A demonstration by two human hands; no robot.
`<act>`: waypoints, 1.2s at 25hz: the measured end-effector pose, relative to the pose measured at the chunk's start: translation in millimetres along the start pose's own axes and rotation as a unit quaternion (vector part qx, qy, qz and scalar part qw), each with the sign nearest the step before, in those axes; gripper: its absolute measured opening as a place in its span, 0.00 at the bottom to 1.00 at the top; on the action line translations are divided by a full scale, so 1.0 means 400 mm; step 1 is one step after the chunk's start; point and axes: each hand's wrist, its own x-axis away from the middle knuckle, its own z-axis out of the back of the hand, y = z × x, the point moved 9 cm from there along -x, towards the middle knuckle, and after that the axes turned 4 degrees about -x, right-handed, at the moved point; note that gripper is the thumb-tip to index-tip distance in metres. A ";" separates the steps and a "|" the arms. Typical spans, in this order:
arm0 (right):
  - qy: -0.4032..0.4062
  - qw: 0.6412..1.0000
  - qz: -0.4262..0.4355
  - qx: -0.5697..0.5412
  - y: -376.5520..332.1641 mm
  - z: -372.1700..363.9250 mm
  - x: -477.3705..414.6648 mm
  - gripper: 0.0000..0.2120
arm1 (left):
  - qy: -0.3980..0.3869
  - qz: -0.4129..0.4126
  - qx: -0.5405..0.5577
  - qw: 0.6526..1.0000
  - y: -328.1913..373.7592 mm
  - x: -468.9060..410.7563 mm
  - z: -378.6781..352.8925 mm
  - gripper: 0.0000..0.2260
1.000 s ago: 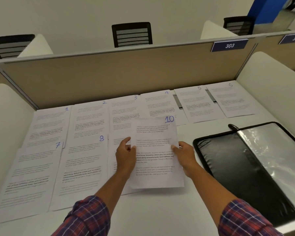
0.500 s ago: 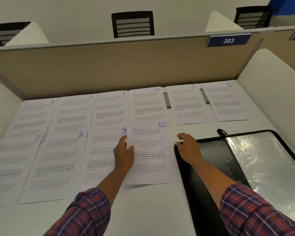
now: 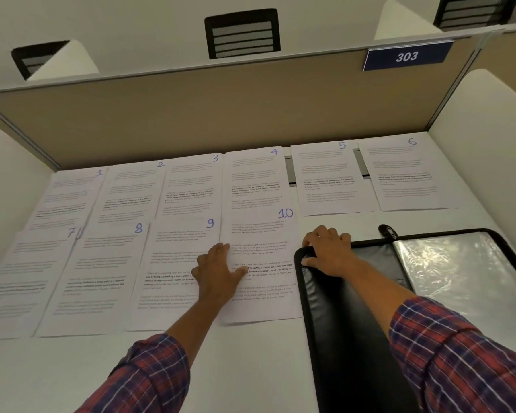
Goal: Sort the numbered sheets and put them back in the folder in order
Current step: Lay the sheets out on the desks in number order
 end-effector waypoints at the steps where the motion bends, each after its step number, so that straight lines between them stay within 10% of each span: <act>1: -0.007 1.000 0.003 -0.002 0.001 0.002 -0.006 0.24 | -0.017 -0.010 -0.032 0.999 0.003 0.004 -0.012 0.39; 17: 0.015 0.985 0.008 -0.174 -0.012 0.025 -0.050 0.10 | -0.069 -0.043 -0.103 0.991 0.011 0.002 -0.064 0.42; 30: 0.151 0.986 -0.008 -0.065 -0.061 -0.042 0.057 0.30 | -0.018 -0.091 -0.090 0.992 0.015 0.034 -0.044 0.38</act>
